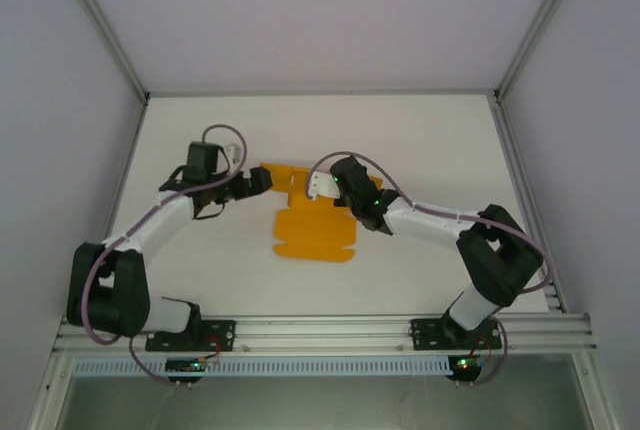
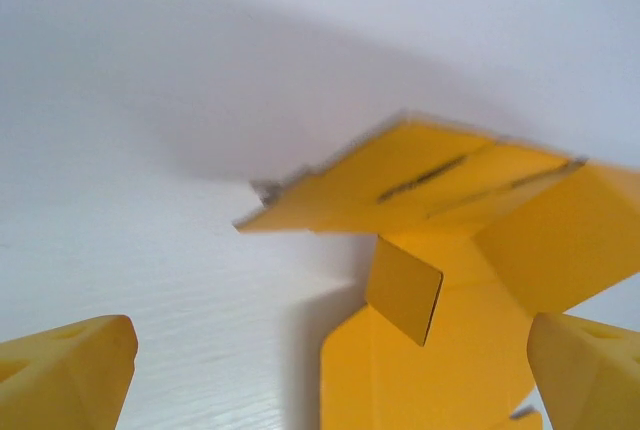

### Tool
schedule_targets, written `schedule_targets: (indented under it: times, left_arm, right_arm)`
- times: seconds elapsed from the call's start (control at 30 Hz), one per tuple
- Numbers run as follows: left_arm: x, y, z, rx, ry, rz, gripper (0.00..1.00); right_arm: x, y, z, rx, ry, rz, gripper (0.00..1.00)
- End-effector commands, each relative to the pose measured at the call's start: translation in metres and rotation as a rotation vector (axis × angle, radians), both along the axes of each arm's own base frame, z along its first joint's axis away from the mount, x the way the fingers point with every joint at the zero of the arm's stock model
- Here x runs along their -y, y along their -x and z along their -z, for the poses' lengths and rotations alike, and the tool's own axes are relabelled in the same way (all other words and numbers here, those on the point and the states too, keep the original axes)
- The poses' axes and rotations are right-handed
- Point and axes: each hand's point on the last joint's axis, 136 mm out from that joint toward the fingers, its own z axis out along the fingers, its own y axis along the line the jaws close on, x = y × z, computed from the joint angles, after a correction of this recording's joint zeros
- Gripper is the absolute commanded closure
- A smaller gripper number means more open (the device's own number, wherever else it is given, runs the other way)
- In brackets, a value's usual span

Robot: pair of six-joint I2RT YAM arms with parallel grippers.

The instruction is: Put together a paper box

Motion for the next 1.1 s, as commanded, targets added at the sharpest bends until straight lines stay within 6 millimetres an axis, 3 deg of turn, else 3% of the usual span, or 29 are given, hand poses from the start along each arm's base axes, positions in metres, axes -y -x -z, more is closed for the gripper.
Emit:
schedule_targets:
  times: [0.0, 0.13, 0.33, 0.47, 0.6, 0.77, 1.07]
  left_arm:
    - [-0.028, -0.010, -0.011, 0.000, -0.075, -0.076, 0.00]
    - [-0.055, -0.038, -0.011, -0.009, -0.093, -0.154, 0.00]
    - [-0.065, -0.084, 0.011, -0.029, -0.119, -0.145, 0.00]
    - [-0.058, -0.107, 0.033, -0.062, -0.116, -0.095, 0.00]
    - [-0.039, -0.120, 0.041, -0.046, -0.053, -0.006, 0.00]
    - [-0.012, -0.112, 0.039, 0.007, 0.004, 0.127, 0.08]
    - [0.046, -0.050, 0.043, 0.086, 0.110, 0.350, 0.29]
  right_arm:
    - [-0.007, -0.015, -0.009, 0.141, 0.027, -0.041, 1.00]
    - [-0.013, -0.028, -0.017, 0.270, 0.097, -0.089, 1.00]
    - [-0.015, -0.040, -0.008, 0.338, 0.160, -0.123, 1.00]
    - [-0.012, -0.051, -0.012, 0.441, 0.175, -0.089, 1.00]
    - [-0.010, -0.051, 0.001, 0.425, 0.199, -0.081, 1.00]
    - [-0.007, -0.050, 0.011, 0.366, 0.175, -0.064, 1.00]
    - [-0.002, -0.049, 0.011, 0.363, 0.188, -0.031, 1.00]
